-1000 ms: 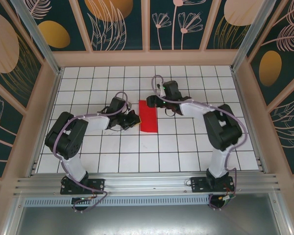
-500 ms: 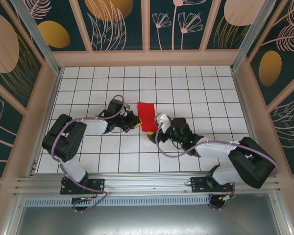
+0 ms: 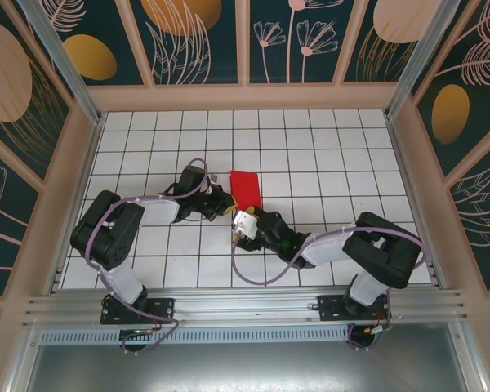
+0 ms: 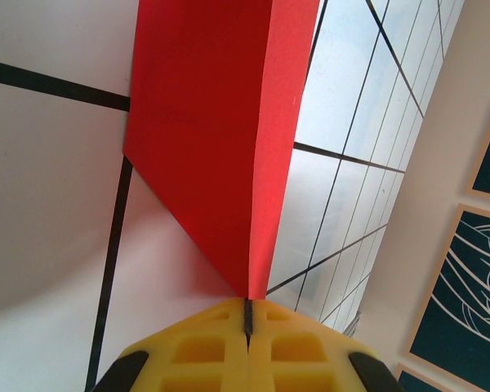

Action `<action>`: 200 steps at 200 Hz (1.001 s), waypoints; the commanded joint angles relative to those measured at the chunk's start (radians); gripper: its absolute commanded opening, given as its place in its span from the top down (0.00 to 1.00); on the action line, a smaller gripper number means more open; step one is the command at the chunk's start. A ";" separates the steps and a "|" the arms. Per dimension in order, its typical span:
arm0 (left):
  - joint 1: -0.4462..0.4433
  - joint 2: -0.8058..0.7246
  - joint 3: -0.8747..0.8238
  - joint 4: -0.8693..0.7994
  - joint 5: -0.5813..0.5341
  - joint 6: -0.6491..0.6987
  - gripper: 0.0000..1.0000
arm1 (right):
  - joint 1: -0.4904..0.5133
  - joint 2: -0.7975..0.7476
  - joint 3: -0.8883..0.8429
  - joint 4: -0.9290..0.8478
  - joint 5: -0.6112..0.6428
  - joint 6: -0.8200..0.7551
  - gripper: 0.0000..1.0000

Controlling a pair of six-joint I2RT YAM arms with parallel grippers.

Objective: Fold a paper plane with a square sheet of paper (fold left side to right side)

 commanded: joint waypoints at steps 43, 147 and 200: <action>-0.004 -0.023 -0.006 0.019 0.023 -0.009 1.00 | 0.000 0.082 0.074 0.088 0.067 -0.047 0.44; -0.004 -0.026 -0.002 -0.012 0.013 0.023 0.99 | -0.025 0.088 0.098 0.020 0.049 0.008 1.00; 0.031 -0.096 0.077 -0.279 -0.120 0.214 0.63 | -0.052 0.047 0.099 -0.076 -0.042 0.088 1.00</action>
